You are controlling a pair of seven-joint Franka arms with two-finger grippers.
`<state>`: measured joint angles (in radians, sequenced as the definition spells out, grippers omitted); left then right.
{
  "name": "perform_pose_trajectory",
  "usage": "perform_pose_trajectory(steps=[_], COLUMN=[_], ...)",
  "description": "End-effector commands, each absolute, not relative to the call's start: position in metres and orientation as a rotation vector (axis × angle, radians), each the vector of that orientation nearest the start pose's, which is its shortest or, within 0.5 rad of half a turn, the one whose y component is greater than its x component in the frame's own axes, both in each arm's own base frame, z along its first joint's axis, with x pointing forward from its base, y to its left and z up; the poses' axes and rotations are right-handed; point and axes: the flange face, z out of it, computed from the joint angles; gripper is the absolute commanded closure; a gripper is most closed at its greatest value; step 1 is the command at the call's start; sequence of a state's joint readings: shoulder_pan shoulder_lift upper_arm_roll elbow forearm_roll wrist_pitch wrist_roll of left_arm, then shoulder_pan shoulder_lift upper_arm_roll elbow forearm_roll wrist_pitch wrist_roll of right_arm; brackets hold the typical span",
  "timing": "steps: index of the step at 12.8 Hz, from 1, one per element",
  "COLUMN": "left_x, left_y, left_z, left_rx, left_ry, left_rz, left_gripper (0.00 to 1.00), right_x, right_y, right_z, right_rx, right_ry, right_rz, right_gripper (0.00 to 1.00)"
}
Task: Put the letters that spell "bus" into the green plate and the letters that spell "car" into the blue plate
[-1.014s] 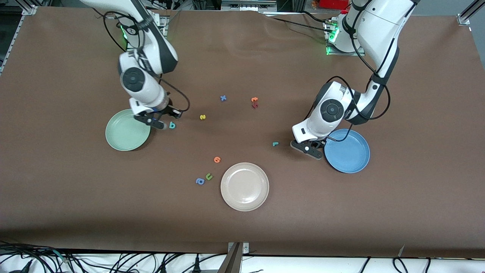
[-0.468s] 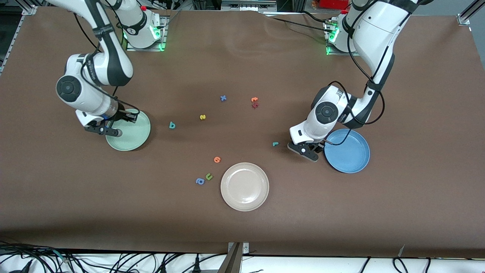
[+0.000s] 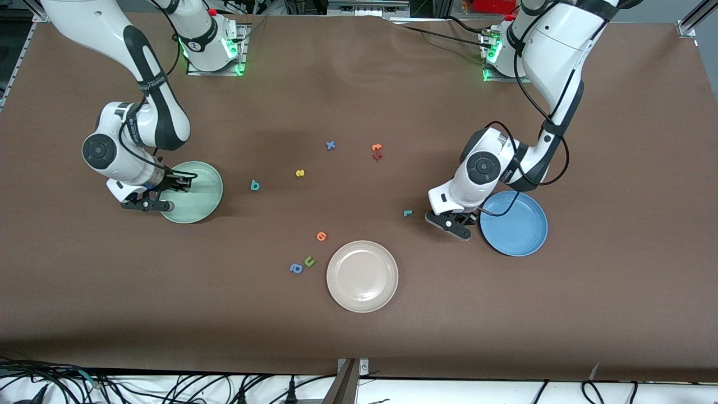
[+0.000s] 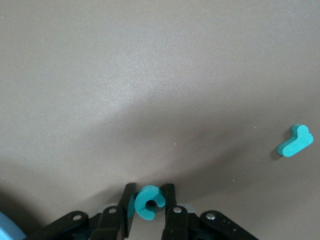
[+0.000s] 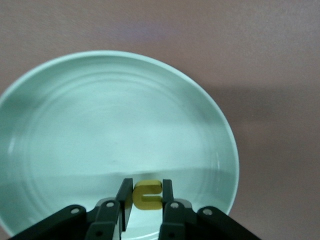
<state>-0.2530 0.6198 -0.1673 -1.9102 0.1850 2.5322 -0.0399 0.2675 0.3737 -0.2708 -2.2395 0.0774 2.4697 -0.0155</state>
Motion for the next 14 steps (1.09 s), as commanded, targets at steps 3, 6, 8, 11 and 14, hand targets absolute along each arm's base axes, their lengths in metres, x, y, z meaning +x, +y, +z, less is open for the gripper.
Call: perform_pose_trajectory(steps=[3, 6, 8, 11, 14], left_x=[0.593, 0.609, 0.62, 0.614, 0.606], left_y=[-0.236, -0.197, -0.154, -0.14, -0.155], left_z=[0.218, 0.241, 0.244, 0.233, 0.238], left_rx=[-3.004, -2.978, -2.947, -2.955, -2.96], left_ry=[0.751, 0.78, 0.868, 0.855, 0.848], left_rz=[-0.093, -0.086, -0.065, -0.021, 0.036], left_gripper=[0.8, 0.8, 0.79, 0.37, 0.0], right_x=[0.542, 0.546, 0.548, 0.541, 0.532], right_y=[0.001, 0.042, 0.073, 0.143, 0.189], right_z=[0.217, 0.26, 0.271, 0.269, 0.245], right_rx=[-3.166, -3.121, -3.11, -3.085, -3.06], right_ry=[0.047, 0.19, 0.278, 0.41, 0.459], right_rz=[0.145, 0.259, 0.264, 0.228, 0.185], right_gripper=[0.14, 0.14, 0.14, 0.15, 0.15])
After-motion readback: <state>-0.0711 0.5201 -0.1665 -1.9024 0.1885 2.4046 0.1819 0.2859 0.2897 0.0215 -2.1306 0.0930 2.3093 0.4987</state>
